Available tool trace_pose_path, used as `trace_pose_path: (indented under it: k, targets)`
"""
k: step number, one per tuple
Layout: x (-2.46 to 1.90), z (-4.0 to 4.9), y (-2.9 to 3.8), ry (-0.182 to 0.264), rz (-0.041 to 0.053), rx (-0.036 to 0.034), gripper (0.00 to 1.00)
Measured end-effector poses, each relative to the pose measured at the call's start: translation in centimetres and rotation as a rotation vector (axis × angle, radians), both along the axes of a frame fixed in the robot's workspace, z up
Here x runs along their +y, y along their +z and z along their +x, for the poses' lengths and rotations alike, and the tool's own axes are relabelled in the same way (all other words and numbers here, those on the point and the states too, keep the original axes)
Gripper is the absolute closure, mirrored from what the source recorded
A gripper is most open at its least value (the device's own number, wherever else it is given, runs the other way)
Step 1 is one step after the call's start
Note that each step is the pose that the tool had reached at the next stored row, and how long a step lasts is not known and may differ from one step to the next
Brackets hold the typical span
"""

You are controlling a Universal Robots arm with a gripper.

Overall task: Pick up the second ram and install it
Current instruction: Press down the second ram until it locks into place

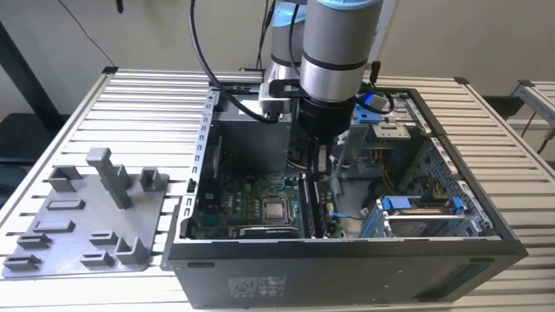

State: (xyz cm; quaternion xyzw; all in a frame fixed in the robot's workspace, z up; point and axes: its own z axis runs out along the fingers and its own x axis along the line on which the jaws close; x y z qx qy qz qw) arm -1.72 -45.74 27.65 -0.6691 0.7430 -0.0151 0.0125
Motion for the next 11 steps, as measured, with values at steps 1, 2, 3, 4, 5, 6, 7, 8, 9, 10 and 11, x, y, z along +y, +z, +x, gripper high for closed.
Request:
trace_pose_path:
  k: [1, 2, 3, 4, 5, 6, 7, 8, 9, 10, 11]
  targets:
    - [0.0, 0.0, 0.46, 0.0, -0.0003, 0.0001, 0.89]
    - [0.0, 0.0, 0.9, 0.0, 0.0, 0.0, 0.89]
    - [0.0, 0.0, 1.38, 0.0, -0.0002, 0.0001, 0.89]
    - [0.0, 0.0, 1.7, 0.0, 0.0001, 0.0001, 0.89]
    - [0.0, 0.0, 1.72, 0.0, 0.0, 0.0, 0.89]
    - [0.0, 0.0, 1.72, 0.0, 0.0001, 0.0001, 0.89]
    - [0.0, 0.0, 1.71, 0.0, 0.0002, 0.0001, 0.89]
    - [0.0, 0.0, 1.72, 0.0, 0.0001, 0.0001, 0.89]
    - [0.0, 0.0, 1.71, 0.0, 0.0002, 0.0002, 0.89]
    - [0.0, 0.0, 1.72, 0.0, 0.0, 0.0002, 0.89]
    - [0.0, 0.0, 1.72, 0.0, 0.0001, 0.0002, 0.89]
